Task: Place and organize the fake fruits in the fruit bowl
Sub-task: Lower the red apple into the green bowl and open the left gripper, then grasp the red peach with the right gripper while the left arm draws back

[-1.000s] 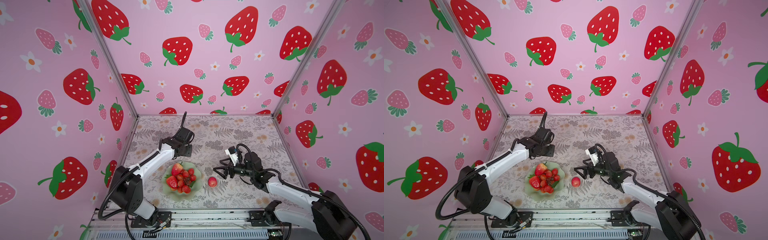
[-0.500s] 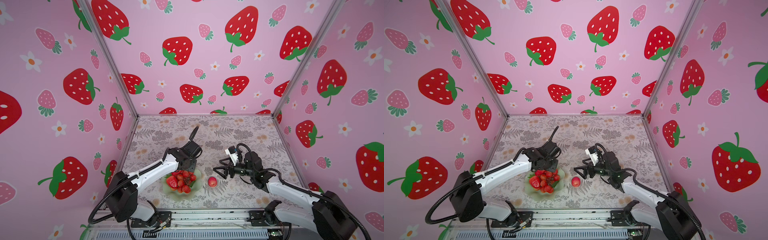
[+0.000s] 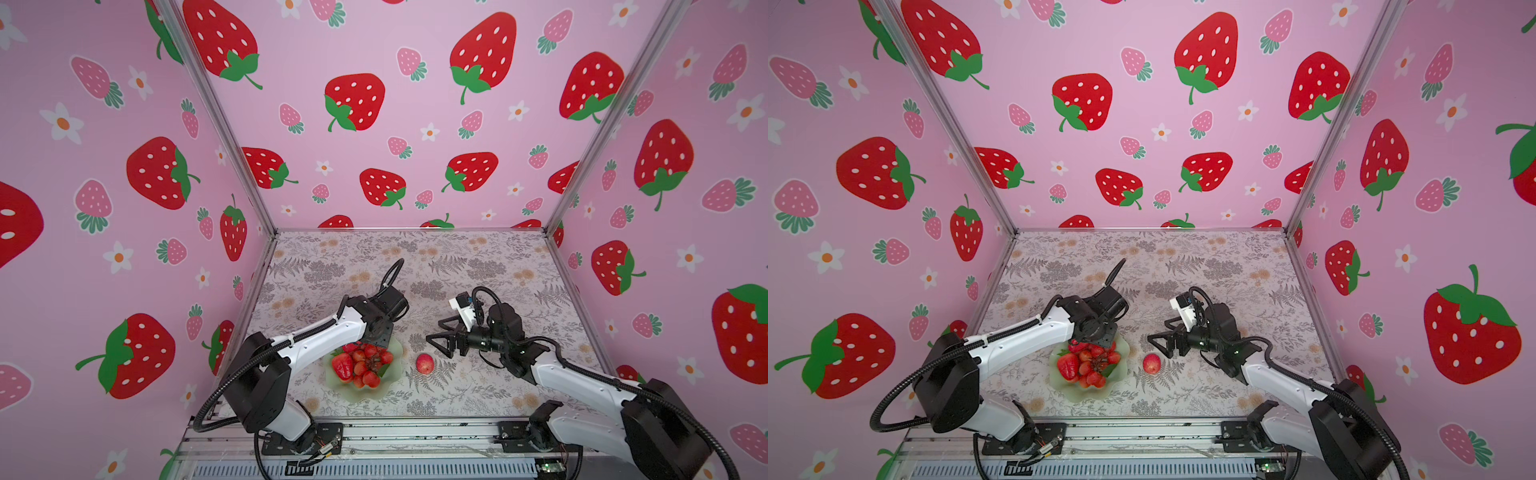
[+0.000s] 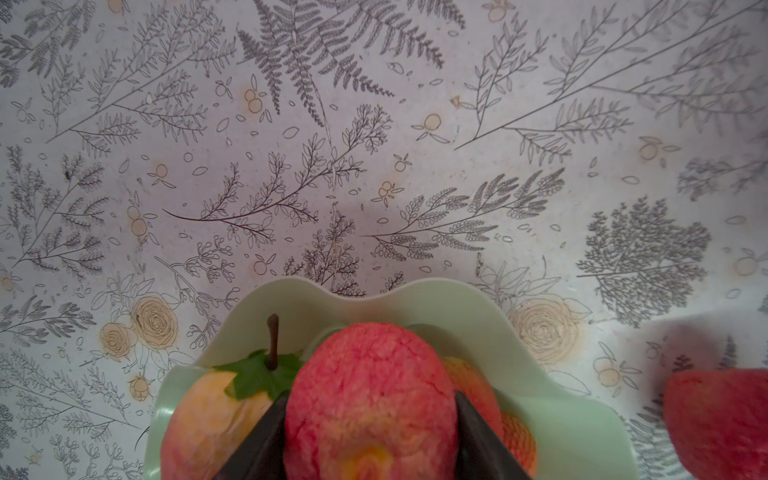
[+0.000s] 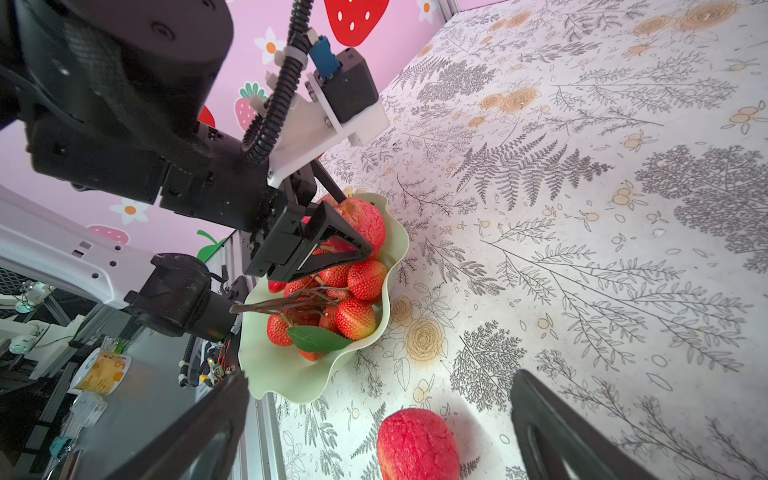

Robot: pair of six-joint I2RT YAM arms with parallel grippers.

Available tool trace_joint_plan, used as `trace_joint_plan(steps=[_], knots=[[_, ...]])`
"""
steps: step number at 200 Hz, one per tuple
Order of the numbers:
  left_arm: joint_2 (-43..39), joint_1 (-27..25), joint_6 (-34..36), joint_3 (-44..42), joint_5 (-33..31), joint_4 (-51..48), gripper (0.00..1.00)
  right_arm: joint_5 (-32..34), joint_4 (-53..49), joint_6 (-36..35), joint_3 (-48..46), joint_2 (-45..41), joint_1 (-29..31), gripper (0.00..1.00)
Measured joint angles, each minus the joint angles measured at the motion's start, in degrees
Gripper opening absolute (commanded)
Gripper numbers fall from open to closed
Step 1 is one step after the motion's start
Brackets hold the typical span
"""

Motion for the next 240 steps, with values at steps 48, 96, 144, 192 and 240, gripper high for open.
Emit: trace_joint_plan(steps=[48, 96, 144, 192, 240], knots=[[-1.36, -0.72, 0.42, 0.0, -0.57, -0.07, 0.69, 0.0, -0.02, -0.02, 0.09, 0.26, 0.0, 0.99], [-9.2, -1.29, 1.95, 0.0, -0.81, 0.28, 0.7, 2.27, -3.72, -1.42, 0.24, 0.33, 0.02, 0.99], [-24.33, -5.14, 7.15, -5.62, 5.95, 3.41, 1.0, 8.66, -13.14, -4.72, 0.24, 0.22, 3.89, 1.0], [-33.66, -11.34, 9.57, -7.85, 15.78, 0.87, 0.99, 14.51, -14.82, -4.72, 0.24, -0.17, 11.91, 0.99], [-34.49, -19.26, 9.55, -7.85, 16.61, -0.15, 0.99, 22.1, -16.09, -5.03, 2.1, 3.13, 16.98, 0.93]])
